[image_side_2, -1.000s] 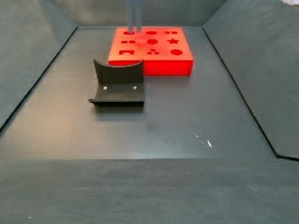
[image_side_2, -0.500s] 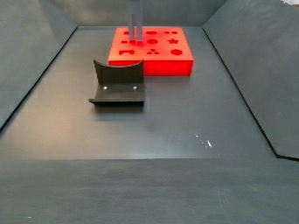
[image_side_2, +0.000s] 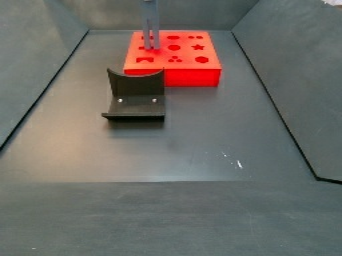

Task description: Insert the double-square object.

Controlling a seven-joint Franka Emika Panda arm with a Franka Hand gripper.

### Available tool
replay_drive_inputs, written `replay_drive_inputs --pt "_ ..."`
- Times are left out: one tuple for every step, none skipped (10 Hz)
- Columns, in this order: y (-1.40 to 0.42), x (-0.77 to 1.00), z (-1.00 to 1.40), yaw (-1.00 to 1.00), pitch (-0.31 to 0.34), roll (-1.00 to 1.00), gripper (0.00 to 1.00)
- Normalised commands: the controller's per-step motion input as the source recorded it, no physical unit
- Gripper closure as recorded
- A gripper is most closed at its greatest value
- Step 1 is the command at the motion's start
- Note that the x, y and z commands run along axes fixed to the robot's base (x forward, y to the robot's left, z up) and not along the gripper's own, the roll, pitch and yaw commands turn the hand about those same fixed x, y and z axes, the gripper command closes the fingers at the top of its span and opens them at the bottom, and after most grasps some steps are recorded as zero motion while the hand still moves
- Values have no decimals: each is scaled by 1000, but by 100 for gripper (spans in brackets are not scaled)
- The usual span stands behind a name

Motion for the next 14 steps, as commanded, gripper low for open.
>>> replay_drive_inputs --pt "-71 443 -177 283 149 201 100" --pt "-257 483 -197 37 67 67 100" --pt "-214 497 -286 0 0 0 100" --pt "-166 503 -300 0 0 0 100" --pt "0 489 -366 100 0 23 100" --pt "43 363 -369 189 19 89 100" --pt "11 289 -329 197 14 76 100" --pt "0 154 -343 131 0 46 100" --pt "0 6 -349 117 0 50 100" --pt "0 0 -280 57 -34 0 100" --pt "26 0 -329 29 -100 -21 100" --pt "43 0 -297 -3 -74 0 100" --pt "60 -17 -94 -14 -137 -96 100" --pt "0 0 0 0 0 0 100"
